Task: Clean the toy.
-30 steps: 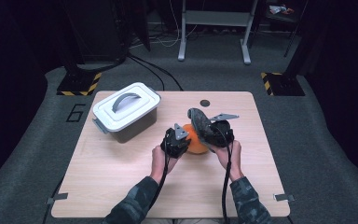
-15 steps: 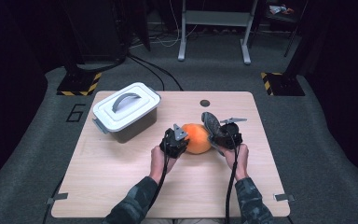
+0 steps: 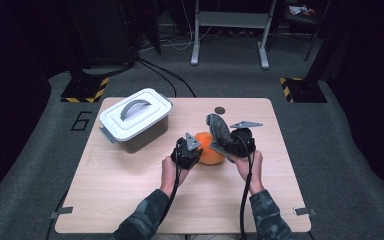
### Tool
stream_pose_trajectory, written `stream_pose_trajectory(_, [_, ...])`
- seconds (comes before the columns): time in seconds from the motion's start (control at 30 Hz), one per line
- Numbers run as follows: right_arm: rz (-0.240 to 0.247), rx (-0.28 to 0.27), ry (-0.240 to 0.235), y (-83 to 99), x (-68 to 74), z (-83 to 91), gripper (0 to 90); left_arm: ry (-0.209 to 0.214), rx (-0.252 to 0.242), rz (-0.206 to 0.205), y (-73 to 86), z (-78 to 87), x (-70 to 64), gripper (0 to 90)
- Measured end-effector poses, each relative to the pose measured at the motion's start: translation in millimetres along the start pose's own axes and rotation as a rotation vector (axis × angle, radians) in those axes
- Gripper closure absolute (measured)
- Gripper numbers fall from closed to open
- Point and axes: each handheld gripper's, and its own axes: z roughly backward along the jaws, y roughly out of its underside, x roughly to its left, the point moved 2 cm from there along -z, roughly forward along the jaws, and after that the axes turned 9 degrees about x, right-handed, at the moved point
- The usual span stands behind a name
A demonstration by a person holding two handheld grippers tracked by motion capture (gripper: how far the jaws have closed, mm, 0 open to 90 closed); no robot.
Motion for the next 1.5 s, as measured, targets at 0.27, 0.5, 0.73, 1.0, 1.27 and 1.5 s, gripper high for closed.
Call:
stream_pose_trajectory(0.27, [0.056, 0.025, -0.007, -6.0, 21.1, -13.5, 71.6, 0.003, 0.005, -0.002, -0.4, 0.7, 1.1, 81.3])
stream_pose_trajectory(0.5, [0.032, 0.04, 0.045, 3.6, -0.8, -16.1, 71.5, 0.008, 0.001, 0.001, -0.1, -0.4, 0.6, 81.3])
stream_pose_trajectory(0.73, [-0.069, 0.07, 0.075, 21.1, -28.5, -23.3, 71.5, 0.018, 0.002, 0.012, 0.4, -0.2, 0.8, 81.3])
stream_pose_trajectory(1.0, [-0.134, 0.134, 0.098, 41.2, -51.1, -43.4, 71.5, 0.022, 0.002, 0.019, 1.2, -0.3, 3.8, 81.2])
stream_pose_trajectory(1.27, [-0.169, 0.146, 0.106, 53.1, -58.5, -49.9, 71.3, 0.017, -0.003, 0.044, 3.0, -0.3, 8.2, 81.0])
stream_pose_trajectory(1.5, [-0.116, 0.001, 0.08, 38.4, -37.4, -13.6, 71.4, 0.009, -0.002, 0.041, 3.5, 0.1, 9.0, 80.7])
